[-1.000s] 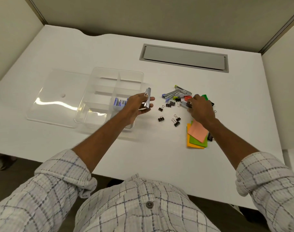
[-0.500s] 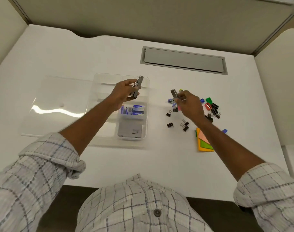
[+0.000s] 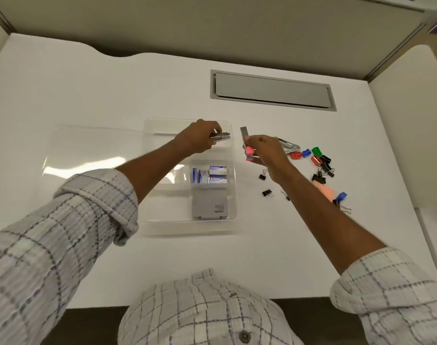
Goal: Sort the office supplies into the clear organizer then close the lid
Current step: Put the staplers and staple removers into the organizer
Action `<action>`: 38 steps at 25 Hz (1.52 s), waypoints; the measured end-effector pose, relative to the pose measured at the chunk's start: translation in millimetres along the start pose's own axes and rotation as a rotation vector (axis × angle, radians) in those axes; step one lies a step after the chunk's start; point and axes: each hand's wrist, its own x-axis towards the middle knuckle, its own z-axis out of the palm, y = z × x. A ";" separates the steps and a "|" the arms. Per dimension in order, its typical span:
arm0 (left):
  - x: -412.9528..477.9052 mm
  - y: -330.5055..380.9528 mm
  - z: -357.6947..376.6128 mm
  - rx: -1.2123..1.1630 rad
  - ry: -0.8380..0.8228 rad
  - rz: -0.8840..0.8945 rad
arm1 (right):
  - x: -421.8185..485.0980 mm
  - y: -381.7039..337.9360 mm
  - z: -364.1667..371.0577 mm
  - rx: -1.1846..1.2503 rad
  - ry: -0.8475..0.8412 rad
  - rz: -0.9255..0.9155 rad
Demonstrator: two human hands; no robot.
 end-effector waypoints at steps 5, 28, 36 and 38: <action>3.8 -12.8 -1.2 0.171 -0.138 0.059 | 0.1 -0.2 2.8 -0.108 0.091 -0.039; -32.8 -47.0 -38.1 0.304 0.022 0.264 | 39.8 -8.3 80.9 -1.230 0.029 -0.674; -24.4 -38.8 -27.3 0.271 0.021 0.297 | -28.6 5.5 82.4 -1.130 -0.236 -0.697; -23.8 -39.7 -23.7 0.233 0.012 0.270 | -33.8 15.3 88.1 -1.134 -0.299 -0.652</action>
